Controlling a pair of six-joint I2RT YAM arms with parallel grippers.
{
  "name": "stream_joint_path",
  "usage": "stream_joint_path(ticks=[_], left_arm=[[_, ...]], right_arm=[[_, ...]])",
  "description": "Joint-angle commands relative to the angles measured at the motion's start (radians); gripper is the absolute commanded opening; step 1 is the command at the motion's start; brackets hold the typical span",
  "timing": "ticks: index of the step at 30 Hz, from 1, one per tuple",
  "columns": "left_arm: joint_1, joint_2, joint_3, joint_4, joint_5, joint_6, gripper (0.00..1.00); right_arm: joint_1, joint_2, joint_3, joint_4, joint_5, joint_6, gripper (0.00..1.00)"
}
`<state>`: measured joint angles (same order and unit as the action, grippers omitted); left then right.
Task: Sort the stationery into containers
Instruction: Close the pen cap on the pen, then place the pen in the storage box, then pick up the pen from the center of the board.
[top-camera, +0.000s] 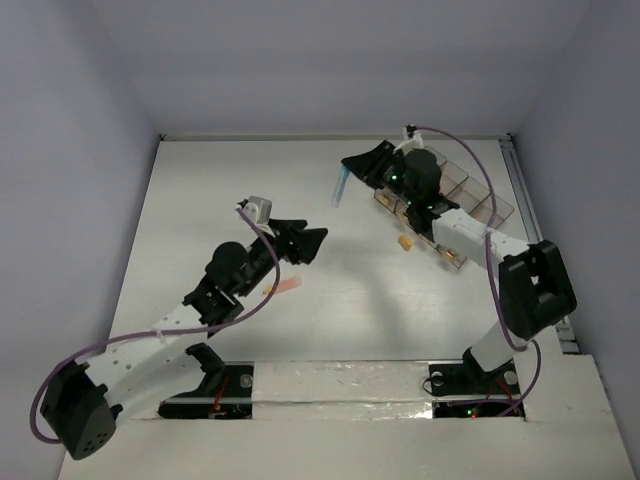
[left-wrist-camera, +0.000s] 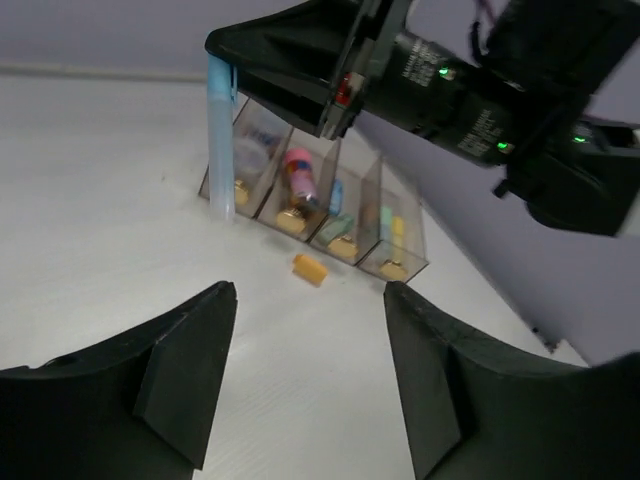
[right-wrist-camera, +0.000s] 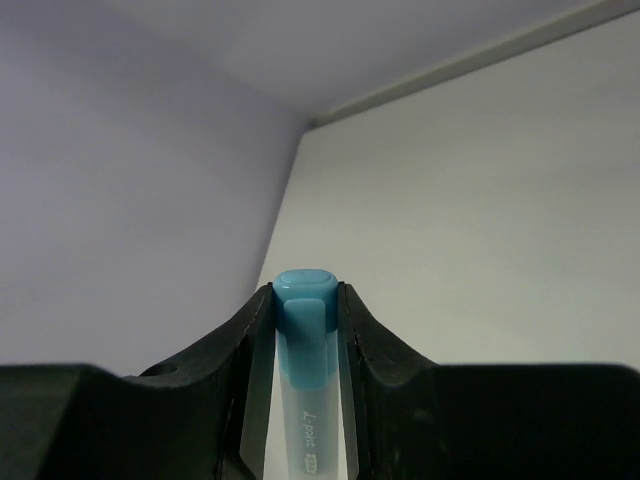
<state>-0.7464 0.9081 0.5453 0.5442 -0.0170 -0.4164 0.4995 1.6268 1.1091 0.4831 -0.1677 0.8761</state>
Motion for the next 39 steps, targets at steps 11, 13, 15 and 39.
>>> stream_joint_path(ticks=[11, 13, 15, 39], left_arm=[[-0.021, -0.379, -0.265, 0.017, 0.048, -0.048, 0.80], [-0.021, -0.412, -0.291, 0.014, 0.060, -0.068, 0.82], [-0.021, -0.426, -0.304, 0.014, 0.074, -0.079, 0.83], [-0.021, -0.433, -0.343, 0.025, 0.107, -0.071, 0.84]], right_arm=[[-0.426, -0.436, -0.244, -0.429, 0.391, -0.193, 0.00], [-0.516, -0.536, -0.317, -0.480, 0.422, -0.216, 0.00], [-0.591, -0.576, -0.353, -0.533, 0.450, -0.233, 0.00], [-0.636, -0.364, -0.146, -0.647, 0.119, -0.405, 0.75]])
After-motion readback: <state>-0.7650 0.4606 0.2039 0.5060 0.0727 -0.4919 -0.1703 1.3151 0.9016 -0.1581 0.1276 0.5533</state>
